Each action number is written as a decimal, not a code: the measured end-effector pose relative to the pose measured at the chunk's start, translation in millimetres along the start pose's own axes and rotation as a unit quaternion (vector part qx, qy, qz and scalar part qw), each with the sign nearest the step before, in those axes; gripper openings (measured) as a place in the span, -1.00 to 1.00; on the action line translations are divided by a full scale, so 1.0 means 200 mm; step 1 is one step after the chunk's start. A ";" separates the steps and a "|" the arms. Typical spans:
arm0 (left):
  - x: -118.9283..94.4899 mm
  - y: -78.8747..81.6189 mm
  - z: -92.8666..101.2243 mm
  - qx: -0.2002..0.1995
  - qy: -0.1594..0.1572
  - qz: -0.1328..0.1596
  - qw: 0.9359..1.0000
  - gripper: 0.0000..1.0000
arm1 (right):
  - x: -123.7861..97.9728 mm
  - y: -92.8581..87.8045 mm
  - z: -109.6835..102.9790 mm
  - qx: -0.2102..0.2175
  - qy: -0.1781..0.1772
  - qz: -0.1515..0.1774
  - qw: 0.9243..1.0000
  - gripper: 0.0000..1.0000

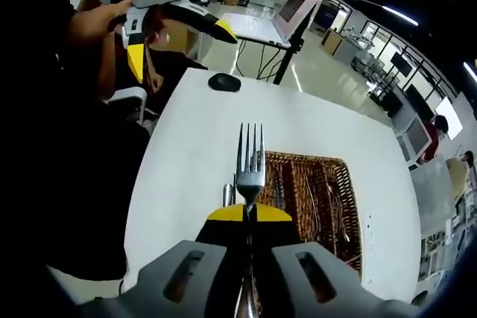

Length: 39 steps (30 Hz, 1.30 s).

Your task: Arrange the knives, forks, and spoons in their matching storage slots by inserting each utensil handle-first until every utensil is classified and aligned in the correct compartment

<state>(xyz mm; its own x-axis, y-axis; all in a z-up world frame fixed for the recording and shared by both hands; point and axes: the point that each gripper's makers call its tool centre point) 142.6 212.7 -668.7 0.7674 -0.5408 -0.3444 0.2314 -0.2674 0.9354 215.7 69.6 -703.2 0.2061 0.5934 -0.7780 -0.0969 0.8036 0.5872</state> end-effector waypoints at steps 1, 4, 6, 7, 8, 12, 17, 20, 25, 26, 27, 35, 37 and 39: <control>0.00 0.00 0.00 0.001 -0.001 -0.001 1.000 1.00 | 0.00 0.00 0.01 0.001 0.000 -0.002 1.000 -1.00; 0.00 0.00 0.01 0.002 -0.001 -0.002 1.000 1.00 | 0.01 0.01 0.04 -0.006 -0.002 -0.006 1.000 -1.00; 0.00 0.00 0.01 -0.003 -0.002 0.000 1.000 1.00 | 0.01 0.02 0.06 -0.009 -0.003 -0.008 1.000 -1.00; 0.00 0.00 0.00 -0.003 -0.002 0.000 1.000 1.00 | 0.01 0.02 0.07 -0.010 -0.003 -0.009 1.000 -1.00; 0.00 0.00 0.00 -0.002 -0.001 -0.001 1.000 1.00 | 0.01 0.02 0.08 -0.011 -0.004 -0.010 1.000 -1.00; 0.00 -0.01 0.00 -0.001 -0.001 -0.003 1.000 1.00 | 0.03 0.02 0.14 -0.014 -0.008 -0.013 1.000 -1.00; -0.01 -0.02 0.00 -0.001 -0.002 -0.004 1.000 1.00 | 0.05 0.03 0.22 -0.012 -0.012 -0.015 1.000 -1.00; -0.01 -0.02 0.00 -0.002 -0.002 -0.004 1.000 1.00 | 0.06 0.03 0.26 -0.015 -0.013 -0.022 1.000 -1.00; -0.01 -0.02 -0.01 0.000 -0.002 -0.003 1.000 1.00 | 0.08 0.02 0.32 -0.015 -0.013 -0.026 0.999 -1.00; -0.01 -0.02 -0.01 -0.001 -0.001 -0.002 1.000 1.00 | 0.09 0.02 0.33 -0.014 -0.013 -0.026 0.999 -1.00; -0.01 -0.02 -0.02 -0.001 -0.001 -0.002 1.000 1.00 | 0.10 0.02 0.35 -0.014 -0.013 -0.027 0.999 -1.00; 0.00 -0.05 -0.04 -0.004 0.001 -0.004 1.000 1.00 | 0.15 0.00 0.45 -0.015 -0.013 -0.040 0.999 -1.00; 0.00 -0.06 -0.04 -0.005 0.001 -0.004 1.000 1.00 | 0.17 0.00 0.48 -0.015 -0.013 -0.044 0.999 -1.00; 0.01 -0.06 -0.04 -0.007 -0.001 -0.004 1.000 1.00 | 0.18 -0.01 0.50 -0.014 -0.012 -0.045 0.999 -1.00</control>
Point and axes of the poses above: the point that each gripper's makers call its tool centre point, and the gripper's own axes: x roughly forward along the fingers, z roughly to its right, y roughly out of its top, and after that the axes turned 4 degrees about x, right-handed
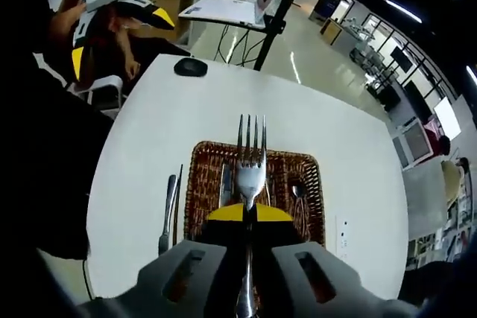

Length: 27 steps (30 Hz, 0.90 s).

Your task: Arrange the knives, forks, and spoons in their matching storage slots by inserting each utensil handle-first until every utensil is classified and aligned in the correct compartment

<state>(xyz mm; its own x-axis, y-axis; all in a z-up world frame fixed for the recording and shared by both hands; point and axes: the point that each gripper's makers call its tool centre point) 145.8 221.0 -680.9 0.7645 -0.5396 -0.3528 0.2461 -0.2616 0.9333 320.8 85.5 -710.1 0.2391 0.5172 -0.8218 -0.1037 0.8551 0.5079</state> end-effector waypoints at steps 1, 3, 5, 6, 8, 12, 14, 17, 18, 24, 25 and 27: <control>0.00 -0.01 0.00 0.000 0.000 -0.001 1.000 1.00 | 0.01 0.00 0.01 0.001 0.001 -0.001 1.000 -1.00; 0.02 -0.01 -0.01 -0.002 -0.001 -0.002 1.000 1.00 | 0.04 -0.01 0.04 0.002 0.001 -0.006 1.000 -1.00; 0.03 -0.02 -0.01 -0.005 -0.003 -0.001 1.000 1.00 | 0.07 -0.02 0.06 0.003 0.003 -0.010 1.000 -1.00; 0.03 -0.02 -0.01 -0.005 -0.004 -0.001 1.000 1.00 | 0.08 -0.03 0.07 0.005 0.003 -0.013 1.000 -1.00; 0.06 -0.03 -0.01 -0.005 -0.006 -0.004 1.000 1.00 | 0.10 -0.04 0.08 0.006 0.003 -0.017 1.000 -1.00; 0.08 -0.03 -0.02 -0.007 -0.008 0.001 1.000 1.00 | 0.16 -0.07 0.12 0.010 0.004 -0.032 0.999 -1.00; 0.09 -0.03 -0.03 -0.010 -0.008 0.002 1.000 1.00 | 0.19 -0.09 0.12 0.014 0.008 -0.037 0.999 -1.00; 0.10 -0.04 -0.03 -0.014 -0.009 0.004 1.000 1.00 | 0.25 -0.13 0.12 0.015 0.013 -0.052 0.998 -1.00; 0.10 -0.04 -0.03 -0.015 -0.010 0.003 1.000 1.00 | 0.26 -0.14 0.12 0.017 0.015 -0.055 0.998 -1.00; 0.10 -0.10 -0.05 -0.024 -0.009 -0.002 1.000 1.00 | 0.41 -0.22 0.13 0.028 0.028 -0.075 0.996 -1.00; 0.11 -0.10 -0.05 -0.025 -0.008 -0.002 1.000 1.00 | 0.43 -0.23 0.13 0.030 0.029 -0.077 0.996 -1.00; 0.11 -0.11 -0.06 -0.029 -0.008 -0.003 1.000 1.00 | 0.49 -0.25 0.13 0.035 0.034 -0.078 0.996 -1.00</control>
Point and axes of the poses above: the point that each gripper's makers call its tool centre point, and the gripper's own axes: x roughly forward along the fingers, z roughly to its right, y roughly out of its top, and after that the axes turned 4 degrees about x, right-handed
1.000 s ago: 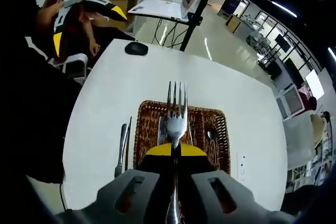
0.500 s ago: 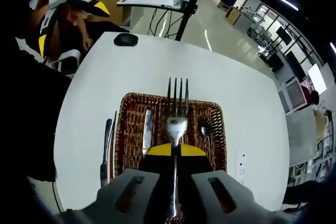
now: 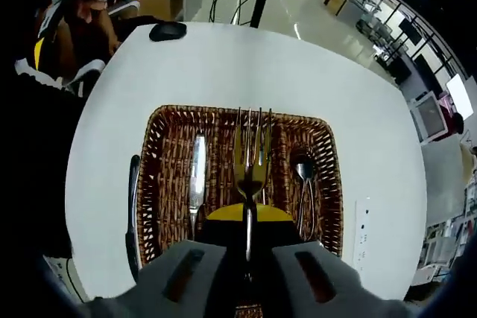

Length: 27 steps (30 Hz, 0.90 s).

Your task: Arrange the knives, forks, and spoons in their matching storage slots by inserting each utensil handle-first until every utensil is classified and aligned in the correct compartment

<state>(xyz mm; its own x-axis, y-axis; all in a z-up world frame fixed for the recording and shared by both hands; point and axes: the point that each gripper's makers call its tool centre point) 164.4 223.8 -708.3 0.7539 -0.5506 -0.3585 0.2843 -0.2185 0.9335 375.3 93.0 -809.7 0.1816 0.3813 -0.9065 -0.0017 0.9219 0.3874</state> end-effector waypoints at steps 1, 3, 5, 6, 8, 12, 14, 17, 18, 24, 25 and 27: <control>0.00 0.00 0.00 -0.001 0.000 0.000 1.000 1.00 | 0.01 -0.02 0.00 0.007 0.000 -0.010 1.000 -1.00; 0.00 0.00 -0.01 -0.002 0.001 0.000 1.000 1.00 | 0.05 -0.02 0.00 0.011 0.004 -0.011 1.000 -1.00; 0.00 -0.01 -0.02 -0.004 0.003 0.000 1.000 1.00 | 0.09 -0.03 0.00 0.014 0.006 -0.014 1.000 -1.00; 0.00 -0.01 -0.03 -0.005 0.004 -0.001 1.000 1.00 | 0.10 -0.03 0.00 0.016 0.009 -0.015 1.000 -1.00; -0.01 -0.02 -0.04 -0.008 0.007 -0.001 1.000 1.00 | 0.14 -0.05 0.00 0.014 0.010 -0.020 1.000 -1.00; -0.01 -0.04 -0.04 -0.011 0.010 -0.005 1.000 1.00 | 0.22 -0.07 -0.03 0.014 0.007 -0.027 1.000 -1.00; -0.02 -0.04 -0.05 -0.014 0.014 -0.004 1.000 1.00 | 0.25 -0.09 -0.01 0.015 -0.006 -0.027 1.000 -1.00; -0.04 -0.04 -0.06 -0.015 0.018 -0.004 1.000 1.00 | 0.28 -0.10 -0.02 0.019 -0.008 -0.023 1.000 -1.00; -0.05 -0.04 -0.06 -0.015 0.019 -0.005 1.000 1.00 | 0.28 -0.10 -0.01 0.025 -0.009 -0.018 0.999 -1.00; -0.05 -0.04 -0.06 -0.016 0.023 -0.005 1.000 1.00 | 0.29 -0.10 -0.01 -0.030 -0.040 0.027 0.998 -1.00; -0.04 -0.03 -0.06 -0.015 0.023 -0.005 1.000 1.00 | 0.29 -0.08 0.00 -0.023 -0.042 0.050 0.998 -0.96; -0.04 -0.01 -0.05 -0.010 0.022 -0.004 1.000 1.00 | 0.26 -0.07 0.04 -0.023 -0.071 0.084 0.994 -0.75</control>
Point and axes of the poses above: the point that each gripper's makers call its tool centre point, and the gripper's own axes: x roughly forward along the fingers, z roughly to its right, y roughly out of its top, and after that the axes turned 4 degrees about x, right-handed
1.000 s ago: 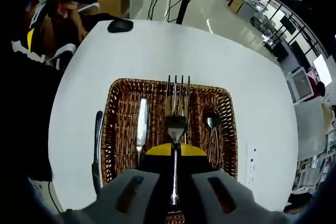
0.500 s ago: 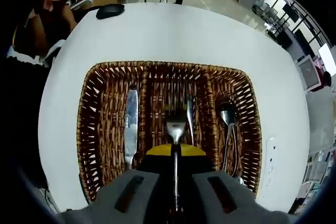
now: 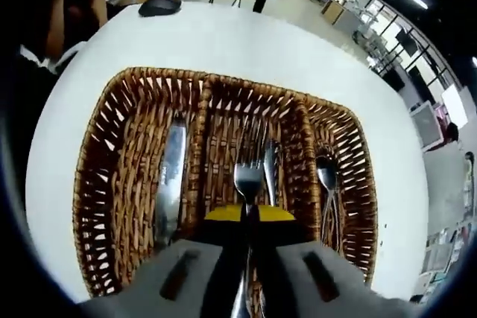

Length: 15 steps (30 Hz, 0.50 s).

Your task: Arrange the knives, forks, and spoons in their matching storage slots by inserting each utensil handle-first until every utensil is classified and aligned in the correct compartment

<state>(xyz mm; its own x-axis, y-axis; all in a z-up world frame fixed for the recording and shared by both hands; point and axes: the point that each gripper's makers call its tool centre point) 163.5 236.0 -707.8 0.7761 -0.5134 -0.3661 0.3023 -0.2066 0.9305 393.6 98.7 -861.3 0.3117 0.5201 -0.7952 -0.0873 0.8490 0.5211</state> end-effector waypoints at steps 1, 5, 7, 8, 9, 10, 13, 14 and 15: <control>0.00 0.02 0.00 0.008 0.002 0.000 1.000 1.00 | -0.03 -0.03 0.01 0.059 -0.002 0.007 0.998 -0.60; -0.03 0.08 0.01 0.018 0.000 0.006 1.000 1.00 | -0.16 0.02 0.05 0.097 -0.013 0.055 0.994 -0.44; -0.03 0.10 0.01 0.023 0.001 0.007 1.000 1.00 | -0.22 0.03 0.07 0.103 -0.030 0.070 0.992 -0.05; -0.03 0.11 0.01 0.024 0.001 0.007 1.000 1.00 | -0.26 0.03 0.07 0.117 -0.024 0.074 0.990 0.04; -0.03 0.12 0.02 0.027 0.001 0.008 1.000 1.00 | -0.29 0.02 0.08 0.117 -0.029 0.072 0.990 0.09; -0.03 0.13 0.02 0.029 0.001 0.009 1.000 1.00 | -0.34 0.02 0.09 0.125 -0.038 0.081 0.988 0.16; -0.04 0.15 0.01 0.041 0.003 0.008 0.999 1.00 | -0.45 0.04 0.09 0.158 -0.055 0.118 0.979 0.37; -0.04 0.16 0.00 0.040 0.004 0.010 0.999 1.00 | -0.46 0.04 0.08 0.162 -0.054 0.123 0.978 0.46; -0.05 0.17 -0.01 0.039 0.006 0.011 0.999 1.00 | -0.52 0.03 0.05 0.164 -0.059 0.127 0.977 0.55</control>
<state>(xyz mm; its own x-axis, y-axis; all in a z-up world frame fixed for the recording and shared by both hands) 167.4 236.1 -673.1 0.7892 -0.5085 -0.3444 0.2412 -0.2591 0.9352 370.1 47.9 -772.8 0.4287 0.6784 -0.5966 0.1255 0.6093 0.7830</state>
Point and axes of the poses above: the point that each gripper's makers call its tool centre point, and the gripper's own axes: x roughly forward along the fingers, z roughly to its right, y roughly out of its top, and after that the axes turned 4 degrees about x, right-handed
